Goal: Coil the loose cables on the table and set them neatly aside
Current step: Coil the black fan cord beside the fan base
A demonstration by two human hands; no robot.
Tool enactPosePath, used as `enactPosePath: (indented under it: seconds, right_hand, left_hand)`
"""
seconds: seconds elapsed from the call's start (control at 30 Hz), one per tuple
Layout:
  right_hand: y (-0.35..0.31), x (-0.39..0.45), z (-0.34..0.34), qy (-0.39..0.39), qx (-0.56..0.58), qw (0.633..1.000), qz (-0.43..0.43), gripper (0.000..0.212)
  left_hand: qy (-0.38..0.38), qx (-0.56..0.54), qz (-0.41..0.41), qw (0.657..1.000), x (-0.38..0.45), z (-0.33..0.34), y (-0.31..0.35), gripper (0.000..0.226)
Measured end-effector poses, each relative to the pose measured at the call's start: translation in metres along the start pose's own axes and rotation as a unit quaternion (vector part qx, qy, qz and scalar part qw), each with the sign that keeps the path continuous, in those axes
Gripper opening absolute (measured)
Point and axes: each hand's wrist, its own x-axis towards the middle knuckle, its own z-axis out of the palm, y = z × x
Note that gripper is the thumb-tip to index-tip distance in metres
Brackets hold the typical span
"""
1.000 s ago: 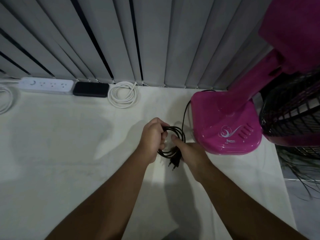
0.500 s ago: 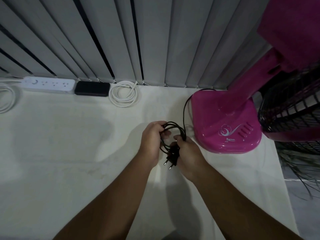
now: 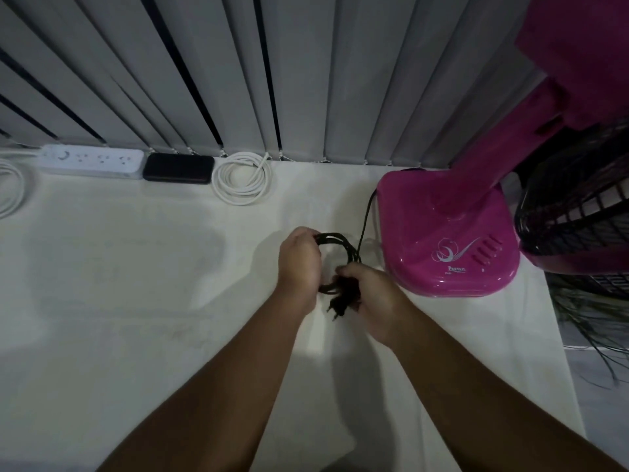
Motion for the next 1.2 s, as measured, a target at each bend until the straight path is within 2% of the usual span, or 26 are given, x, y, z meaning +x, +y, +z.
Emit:
enactPosePath:
  seconds: [0.1, 0.2, 0.33, 0.4, 0.53, 0.6, 0.67, 0.73, 0.83, 0.9, 1.0, 1.1, 1.2]
  right_hand:
    - [-0.015, 0.007, -0.006, -0.023, -0.025, 0.998, -0.046, 0.013]
    - [-0.019, 0.01, -0.008, -0.056, -0.024, 0.998, -0.034, 0.023]
    - [-0.014, 0.013, -0.007, -0.018, -0.01, 0.999, -0.039, 0.027]
    - [-0.013, 0.014, -0.003, -0.001, 0.019, 0.999, -0.035, 0.026]
    - [-0.014, 0.017, 0.005, 0.019, 0.094, 0.995, -0.008, 0.01]
    - [-0.013, 0.022, 0.008, 0.03, 0.123, 0.992, -0.002, 0.007]
    - [-0.009, 0.024, 0.01, 0.029, 0.125, 0.992, -0.002, 0.007]
    - [-0.004, 0.026, 0.01, 0.034, 0.095, 0.995, -0.001, 0.013]
    - [0.001, 0.027, 0.006, 0.056, 0.03, 0.998, 0.005, 0.013]
    - [0.0, 0.029, 0.003, 0.062, 0.004, 0.998, 0.014, 0.013]
    - [-0.005, 0.032, 0.001, 0.048, -0.025, 0.998, 0.012, 0.008]
    - [-0.019, 0.04, 0.001, 0.048, -0.009, 0.998, -0.027, 0.013]
    - [-0.037, 0.046, 0.006, 0.025, 0.055, 0.997, -0.038, 0.03]
  left_hand:
    - [-0.068, 0.053, -0.001, 0.996, 0.012, -0.001, 0.012, 0.028]
    - [-0.111, 0.078, -0.012, 0.991, 0.014, 0.0, 0.021, 0.029]
    - [-0.124, 0.03, 0.009, 0.992, 0.01, 0.001, 0.016, 0.023]
    - [-0.116, 0.008, 0.022, 0.993, 0.004, -0.005, 0.002, 0.017]
    - [-0.07, -0.1, 0.005, 0.992, -0.029, -0.02, -0.037, 0.023]
    - [-0.097, -0.133, -0.027, 0.986, -0.047, -0.024, -0.057, 0.023]
    - [-0.132, -0.125, -0.04, 0.982, -0.056, -0.02, -0.067, 0.022]
    - [-0.126, -0.123, -0.033, 0.984, -0.049, -0.012, -0.062, 0.029]
    - [-0.066, -0.146, -0.063, 0.985, -0.027, 0.002, -0.042, 0.033]
    - [-0.026, -0.135, -0.069, 0.988, -0.012, 0.01, -0.035, 0.022]
    - [-0.012, -0.133, -0.065, 0.989, 0.005, 0.018, -0.029, 0.016]
    - [-0.009, -0.133, -0.046, 0.99, 0.018, 0.018, -0.023, 0.014]
    - [-0.058, -0.072, -0.017, 0.996, 0.029, 0.016, -0.016, 0.015]
